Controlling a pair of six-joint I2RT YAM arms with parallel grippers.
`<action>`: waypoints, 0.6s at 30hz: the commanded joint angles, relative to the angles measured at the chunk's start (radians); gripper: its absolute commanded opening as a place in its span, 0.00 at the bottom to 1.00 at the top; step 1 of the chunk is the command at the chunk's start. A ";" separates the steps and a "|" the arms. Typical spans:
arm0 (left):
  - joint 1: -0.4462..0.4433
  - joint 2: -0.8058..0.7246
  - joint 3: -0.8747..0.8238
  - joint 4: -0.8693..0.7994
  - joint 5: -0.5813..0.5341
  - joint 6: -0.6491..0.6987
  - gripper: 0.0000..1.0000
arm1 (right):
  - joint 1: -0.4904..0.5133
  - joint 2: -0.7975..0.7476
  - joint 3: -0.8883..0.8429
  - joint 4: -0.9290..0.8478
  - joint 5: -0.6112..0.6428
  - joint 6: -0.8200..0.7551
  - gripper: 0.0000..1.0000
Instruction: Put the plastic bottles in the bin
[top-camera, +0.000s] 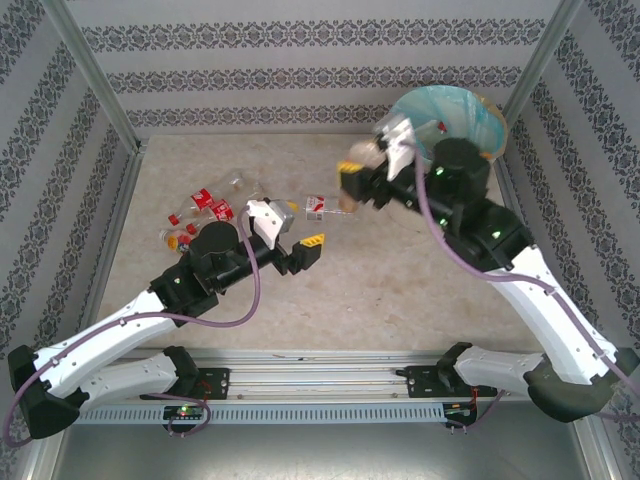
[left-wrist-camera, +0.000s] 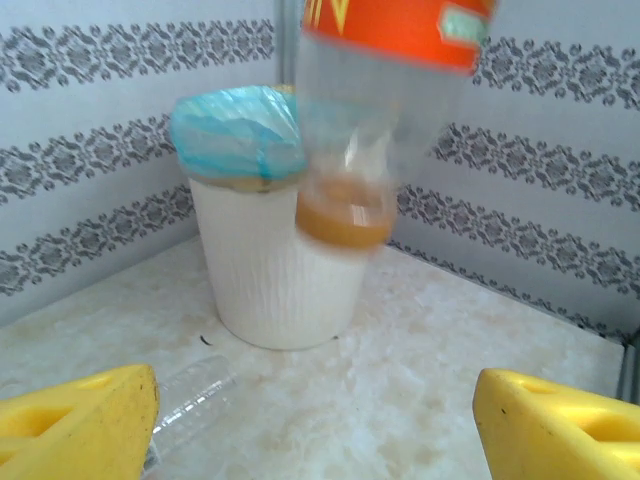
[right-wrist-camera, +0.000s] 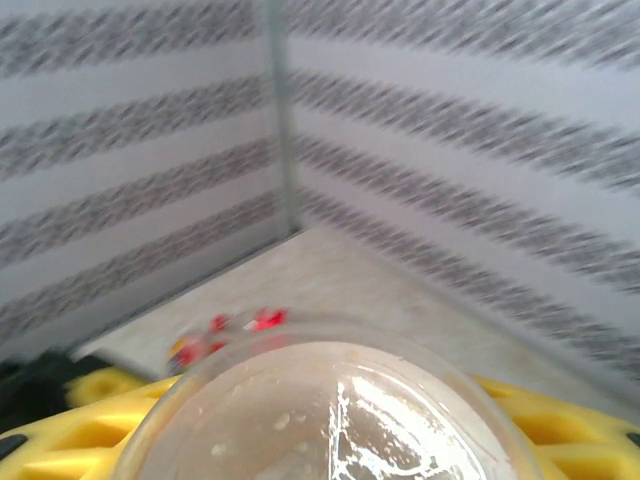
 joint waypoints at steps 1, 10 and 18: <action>0.004 0.018 0.069 -0.032 -0.034 -0.007 0.82 | -0.126 0.058 0.085 0.000 0.090 -0.048 0.49; 0.004 0.145 0.166 -0.057 -0.021 -0.025 0.82 | -0.397 0.377 0.269 0.197 0.201 -0.103 0.45; 0.002 0.191 0.161 -0.036 -0.076 -0.012 0.82 | -0.505 0.586 0.330 0.176 0.254 -0.125 0.47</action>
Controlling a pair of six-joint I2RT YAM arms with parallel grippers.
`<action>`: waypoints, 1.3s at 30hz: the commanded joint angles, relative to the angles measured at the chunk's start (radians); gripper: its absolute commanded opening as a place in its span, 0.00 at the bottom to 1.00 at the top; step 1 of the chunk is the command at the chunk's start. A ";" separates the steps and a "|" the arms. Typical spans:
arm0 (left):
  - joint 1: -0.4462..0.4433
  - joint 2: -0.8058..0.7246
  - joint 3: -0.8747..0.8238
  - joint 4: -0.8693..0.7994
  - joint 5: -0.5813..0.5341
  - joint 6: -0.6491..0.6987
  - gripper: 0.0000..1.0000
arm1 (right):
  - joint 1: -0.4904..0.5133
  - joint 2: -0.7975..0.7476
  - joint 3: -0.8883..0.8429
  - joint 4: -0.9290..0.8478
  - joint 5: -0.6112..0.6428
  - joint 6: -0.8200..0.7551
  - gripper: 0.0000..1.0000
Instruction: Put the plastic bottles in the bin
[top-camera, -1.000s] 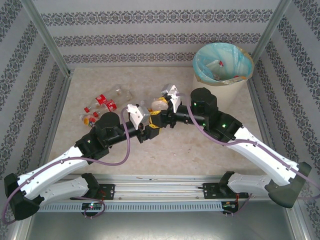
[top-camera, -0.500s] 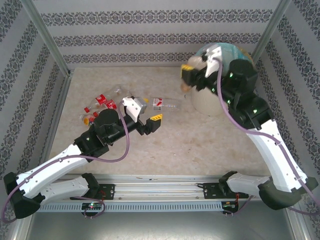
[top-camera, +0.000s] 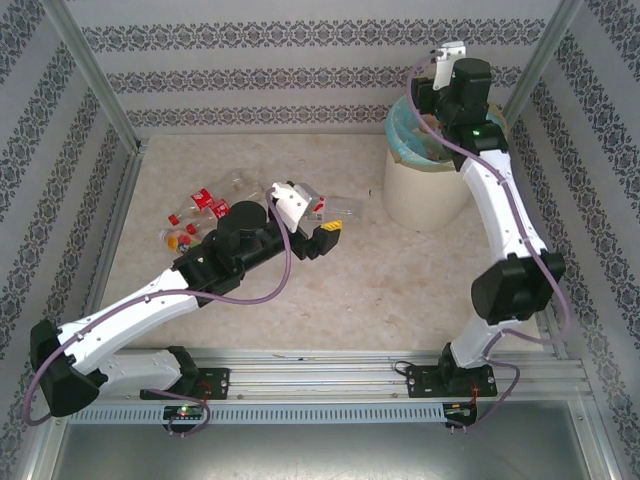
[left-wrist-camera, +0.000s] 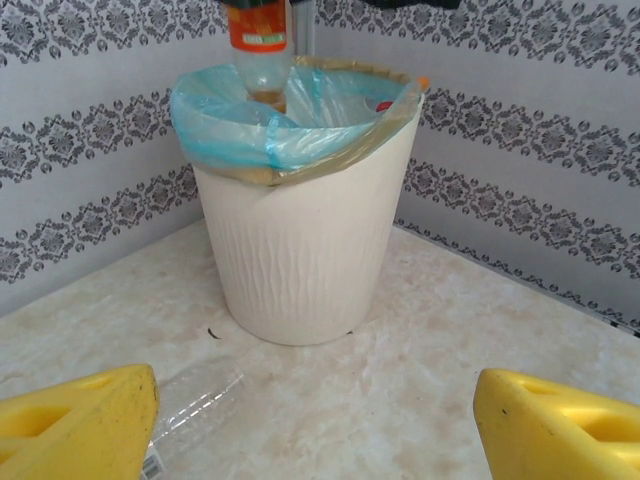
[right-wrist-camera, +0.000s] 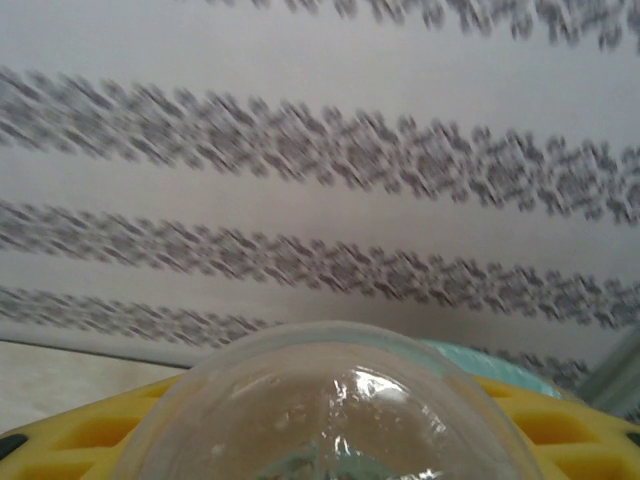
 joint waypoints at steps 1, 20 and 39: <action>0.002 0.002 0.013 0.007 -0.056 -0.005 0.82 | -0.017 0.023 0.034 0.011 0.057 -0.034 0.47; 0.002 0.071 0.018 -0.011 -0.140 0.131 0.84 | -0.043 0.100 0.035 0.087 -0.110 0.049 0.53; 0.002 0.114 -0.001 0.039 -0.130 0.175 0.89 | -0.106 0.191 -0.023 0.054 -0.201 0.107 0.55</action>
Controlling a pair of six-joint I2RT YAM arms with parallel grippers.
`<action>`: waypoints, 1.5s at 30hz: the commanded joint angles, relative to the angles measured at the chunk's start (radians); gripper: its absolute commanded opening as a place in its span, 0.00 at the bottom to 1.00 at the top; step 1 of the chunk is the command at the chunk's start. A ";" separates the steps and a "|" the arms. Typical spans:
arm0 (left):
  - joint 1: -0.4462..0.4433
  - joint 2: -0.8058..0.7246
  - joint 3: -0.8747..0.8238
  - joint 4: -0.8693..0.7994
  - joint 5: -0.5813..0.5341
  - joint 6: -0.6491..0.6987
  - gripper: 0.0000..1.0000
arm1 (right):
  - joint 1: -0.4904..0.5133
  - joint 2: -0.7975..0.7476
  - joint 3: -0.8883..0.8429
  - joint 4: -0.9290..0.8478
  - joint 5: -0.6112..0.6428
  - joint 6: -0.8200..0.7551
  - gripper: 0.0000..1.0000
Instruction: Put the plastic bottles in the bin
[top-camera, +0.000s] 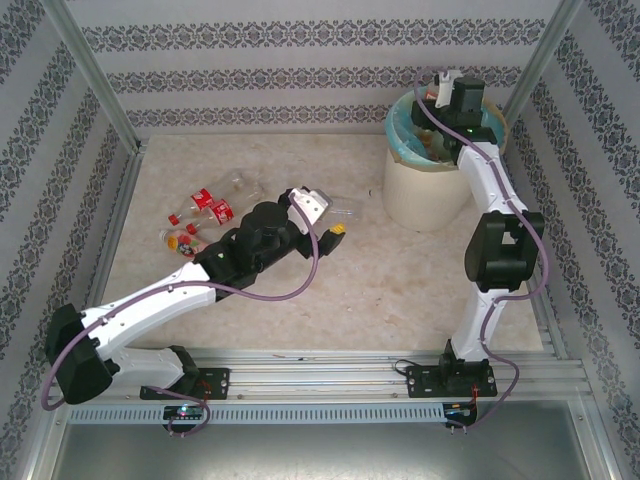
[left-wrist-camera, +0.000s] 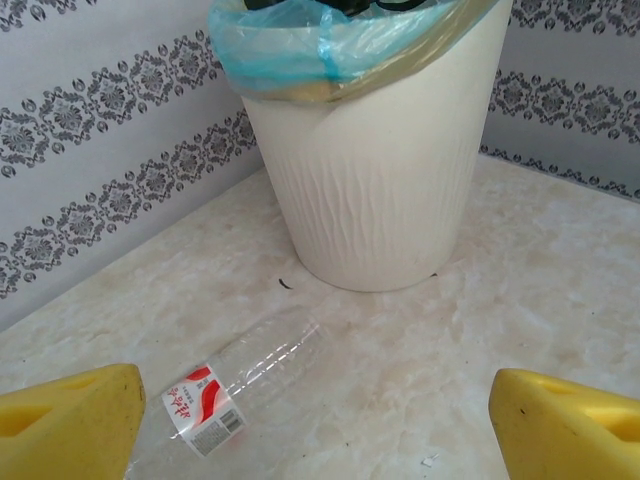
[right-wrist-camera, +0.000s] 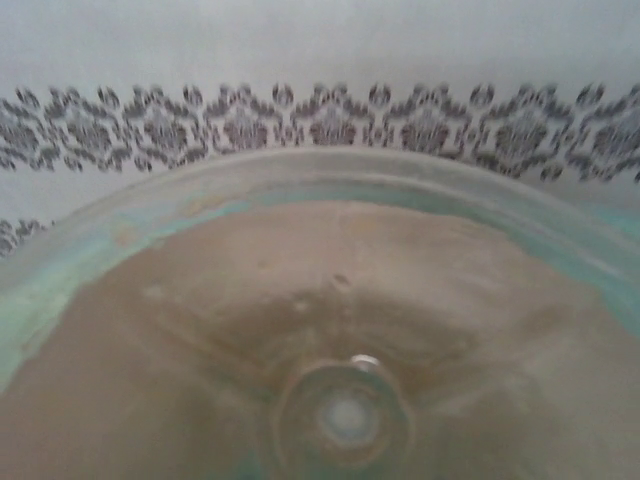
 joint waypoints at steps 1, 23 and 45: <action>0.002 0.012 0.015 0.042 -0.006 0.033 0.89 | 0.009 -0.054 0.006 -0.010 0.003 -0.002 0.54; 0.002 0.013 -0.032 0.069 -0.005 -0.040 0.89 | -0.005 -0.241 -0.091 -0.094 0.153 -0.087 0.75; 0.003 0.073 0.027 0.073 -0.021 -0.038 0.89 | -0.007 -0.275 -0.076 -0.172 0.085 -0.020 0.67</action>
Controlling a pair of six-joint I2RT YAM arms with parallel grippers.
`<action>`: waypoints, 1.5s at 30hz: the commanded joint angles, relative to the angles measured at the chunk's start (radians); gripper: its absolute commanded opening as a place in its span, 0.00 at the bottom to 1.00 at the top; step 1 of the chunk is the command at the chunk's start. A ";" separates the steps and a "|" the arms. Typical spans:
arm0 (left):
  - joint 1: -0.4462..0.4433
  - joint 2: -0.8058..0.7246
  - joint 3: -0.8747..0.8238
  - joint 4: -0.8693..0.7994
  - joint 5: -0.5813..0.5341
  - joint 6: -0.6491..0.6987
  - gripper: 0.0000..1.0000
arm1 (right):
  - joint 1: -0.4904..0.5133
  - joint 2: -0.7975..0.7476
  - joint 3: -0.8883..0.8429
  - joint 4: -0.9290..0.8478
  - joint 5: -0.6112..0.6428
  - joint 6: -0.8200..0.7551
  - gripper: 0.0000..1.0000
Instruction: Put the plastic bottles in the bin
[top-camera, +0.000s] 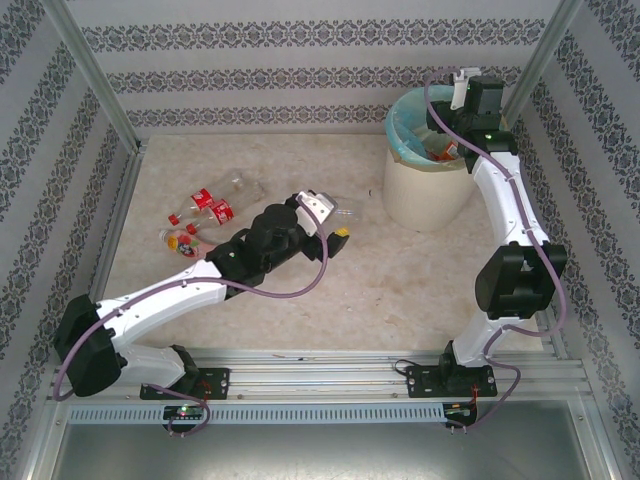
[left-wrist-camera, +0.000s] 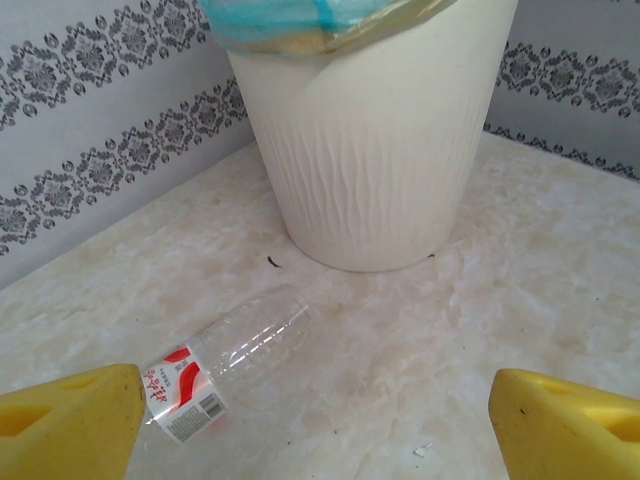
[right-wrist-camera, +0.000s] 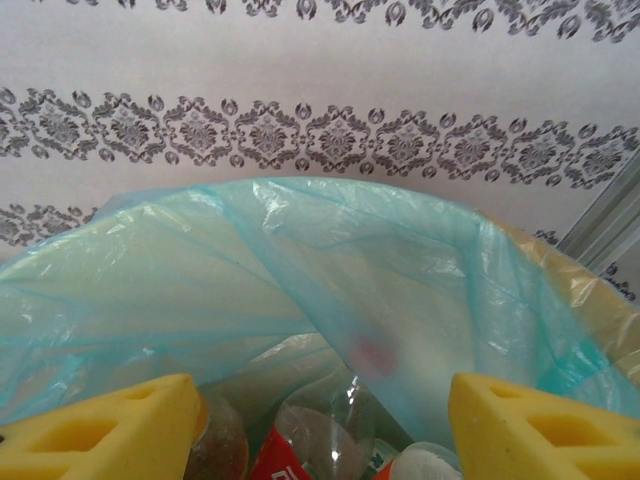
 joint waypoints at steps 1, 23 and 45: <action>0.002 0.011 0.051 0.035 -0.030 0.008 0.89 | -0.001 -0.060 0.011 -0.042 -0.062 0.058 0.68; 0.215 0.350 0.397 -0.341 -0.150 0.072 0.91 | 0.175 -0.772 -0.613 0.007 -0.190 0.089 0.76; 0.462 0.546 0.615 -0.600 -0.093 -0.281 0.93 | 0.268 -0.745 -0.662 0.137 -0.277 0.132 0.76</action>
